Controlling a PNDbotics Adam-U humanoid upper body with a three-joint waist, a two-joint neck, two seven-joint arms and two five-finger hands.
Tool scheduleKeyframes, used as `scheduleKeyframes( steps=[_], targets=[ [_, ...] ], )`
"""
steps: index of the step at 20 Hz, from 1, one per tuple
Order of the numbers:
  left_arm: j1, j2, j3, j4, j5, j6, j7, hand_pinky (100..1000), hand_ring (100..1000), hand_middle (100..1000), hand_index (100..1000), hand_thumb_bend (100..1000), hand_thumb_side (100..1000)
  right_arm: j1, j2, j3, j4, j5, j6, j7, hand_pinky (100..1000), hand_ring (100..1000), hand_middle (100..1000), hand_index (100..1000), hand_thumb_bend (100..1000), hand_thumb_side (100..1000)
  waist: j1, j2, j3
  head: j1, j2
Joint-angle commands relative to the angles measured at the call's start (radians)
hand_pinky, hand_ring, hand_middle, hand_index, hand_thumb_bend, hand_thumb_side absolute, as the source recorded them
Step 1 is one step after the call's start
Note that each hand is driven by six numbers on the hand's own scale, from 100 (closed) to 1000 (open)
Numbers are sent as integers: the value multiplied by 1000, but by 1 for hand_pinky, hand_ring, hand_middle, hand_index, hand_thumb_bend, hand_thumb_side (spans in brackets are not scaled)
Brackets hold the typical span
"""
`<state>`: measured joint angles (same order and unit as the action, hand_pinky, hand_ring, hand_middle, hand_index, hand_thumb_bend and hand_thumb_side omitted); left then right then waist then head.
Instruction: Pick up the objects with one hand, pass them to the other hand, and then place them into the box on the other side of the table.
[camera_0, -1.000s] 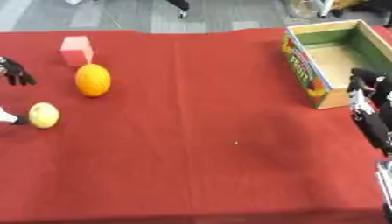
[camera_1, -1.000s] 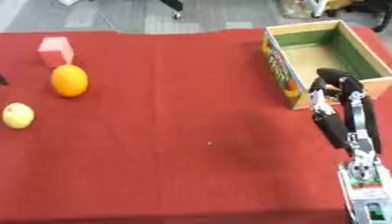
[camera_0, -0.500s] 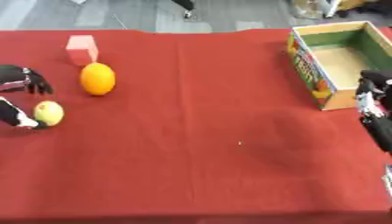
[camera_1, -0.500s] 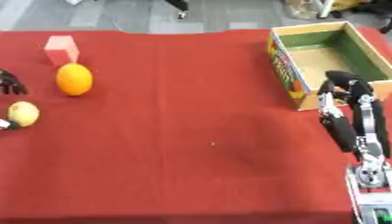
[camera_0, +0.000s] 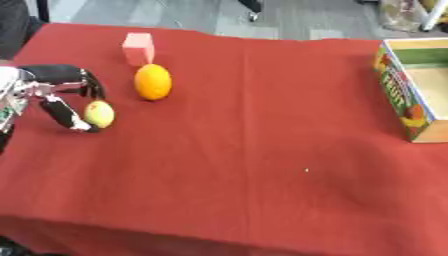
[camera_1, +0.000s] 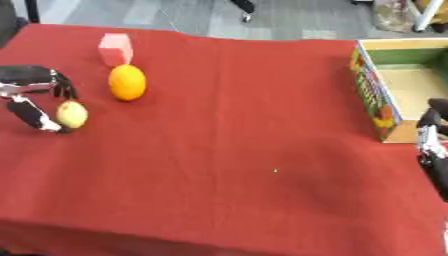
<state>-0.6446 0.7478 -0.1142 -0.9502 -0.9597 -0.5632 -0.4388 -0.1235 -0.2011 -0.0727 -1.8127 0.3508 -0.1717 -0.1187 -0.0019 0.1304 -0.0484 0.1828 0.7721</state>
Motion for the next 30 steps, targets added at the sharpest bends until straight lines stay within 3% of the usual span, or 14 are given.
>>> scheduleKeyframes(
  steps=[1, 5, 10, 13, 16, 20, 23, 26, 30],
  targets=[
    [-17, 19, 16, 0, 11, -5, 6, 710, 551, 536, 693, 373, 382, -10, -18, 0, -19, -1, -1, 2, 714, 798, 775, 772, 100, 695, 12, -29, 1, 6, -2],
    [-12, 21, 26, -5, 42, 1, 51, 659, 472, 436, 577, 300, 364, -10, -18, -1, -18, -1, -1, 0, 714, 798, 775, 772, 100, 696, 11, -28, 0, 7, -2],
    [-9, 38, 68, -80, 120, -5, 13, 654, 469, 424, 561, 290, 373, -10, -18, 0, -18, 0, -1, 1, 714, 798, 775, 772, 100, 695, 10, -28, 2, 4, -2],
    [-16, 34, 111, -158, 251, 18, 7, 659, 470, 411, 541, 241, 385, -12, -19, 2, -20, 7, -3, 2, 715, 797, 774, 772, 100, 685, 10, -30, 5, 3, -2],
    [-23, 8, 115, -229, 475, 43, -14, 662, 474, 402, 524, 191, 424, -28, -21, 26, -23, 14, -14, 18, 717, 794, 771, 770, 100, 671, 7, -32, 7, -2, -2],
    [-42, -47, 43, -269, 797, 97, -92, 649, 472, 393, 511, 147, 481, -88, -32, 114, -34, 25, -59, 103, 721, 786, 763, 776, 100, 628, 5, -34, 12, -9, -2],
    [-71, -98, -39, -263, 965, 160, -163, 645, 470, 389, 506, 134, 509, -170, -44, 195, -46, 36, -111, 196, 725, 778, 754, 783, 100, 587, 2, -36, 13, -15, -2],
    [-110, -146, -113, -247, 1075, 215, -218, 647, 472, 391, 507, 105, 550, -259, -51, 273, -41, 24, -158, 303, 728, 772, 746, 792, 100, 559, 1, -37, 15, -18, -2],
    [-148, -200, -186, -230, 1138, 248, -281, 651, 472, 390, 505, 100, 586, -363, -42, 347, -16, 42, -227, 438, 733, 761, 734, 804, 100, 517, 4, -36, 17, -26, -2]
  ],
)
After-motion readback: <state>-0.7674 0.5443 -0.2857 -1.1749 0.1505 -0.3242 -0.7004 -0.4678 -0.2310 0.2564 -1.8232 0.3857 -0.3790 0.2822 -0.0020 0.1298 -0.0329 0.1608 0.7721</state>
